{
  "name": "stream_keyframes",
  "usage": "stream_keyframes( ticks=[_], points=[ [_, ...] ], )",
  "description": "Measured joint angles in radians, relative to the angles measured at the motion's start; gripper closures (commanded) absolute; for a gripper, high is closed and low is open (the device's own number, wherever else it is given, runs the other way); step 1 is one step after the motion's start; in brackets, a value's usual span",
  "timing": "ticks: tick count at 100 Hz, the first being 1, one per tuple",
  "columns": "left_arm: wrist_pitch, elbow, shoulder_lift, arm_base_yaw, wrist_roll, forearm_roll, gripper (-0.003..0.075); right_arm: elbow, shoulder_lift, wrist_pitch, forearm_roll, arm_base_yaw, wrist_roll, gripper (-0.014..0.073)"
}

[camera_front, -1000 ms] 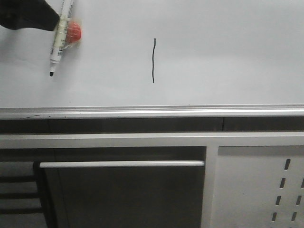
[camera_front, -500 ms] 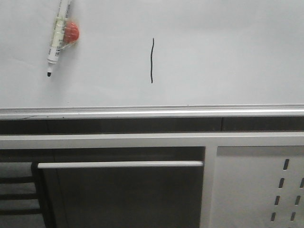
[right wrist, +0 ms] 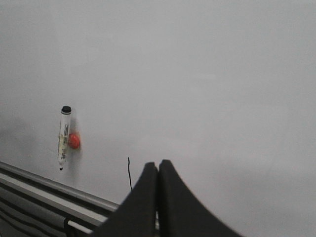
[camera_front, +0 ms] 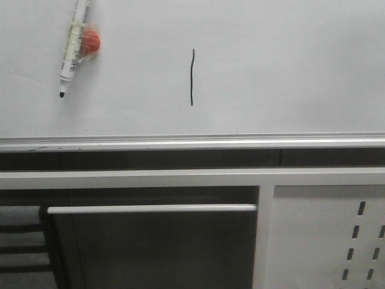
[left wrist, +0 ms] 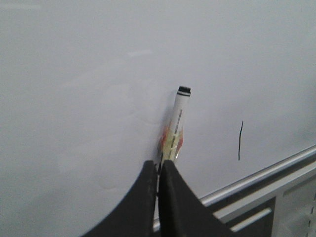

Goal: Write number 1 on whiteboard

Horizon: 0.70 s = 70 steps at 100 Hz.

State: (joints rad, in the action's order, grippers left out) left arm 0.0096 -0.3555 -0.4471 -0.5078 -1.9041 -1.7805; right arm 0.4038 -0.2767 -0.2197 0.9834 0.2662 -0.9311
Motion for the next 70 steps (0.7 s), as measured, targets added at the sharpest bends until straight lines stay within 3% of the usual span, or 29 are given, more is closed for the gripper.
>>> stream_keyframes(
  ticks=[28,70],
  points=[
    [-0.01,0.113,0.164,0.0,0.0,0.0,0.0741,-0.168,0.218,0.0,0.0,0.0,0.002,0.0645],
    [-0.01,0.122,0.196,0.0,0.001,0.0,0.0741,-0.197,0.242,0.014,0.0,0.0,0.002,0.0645]
  ],
)
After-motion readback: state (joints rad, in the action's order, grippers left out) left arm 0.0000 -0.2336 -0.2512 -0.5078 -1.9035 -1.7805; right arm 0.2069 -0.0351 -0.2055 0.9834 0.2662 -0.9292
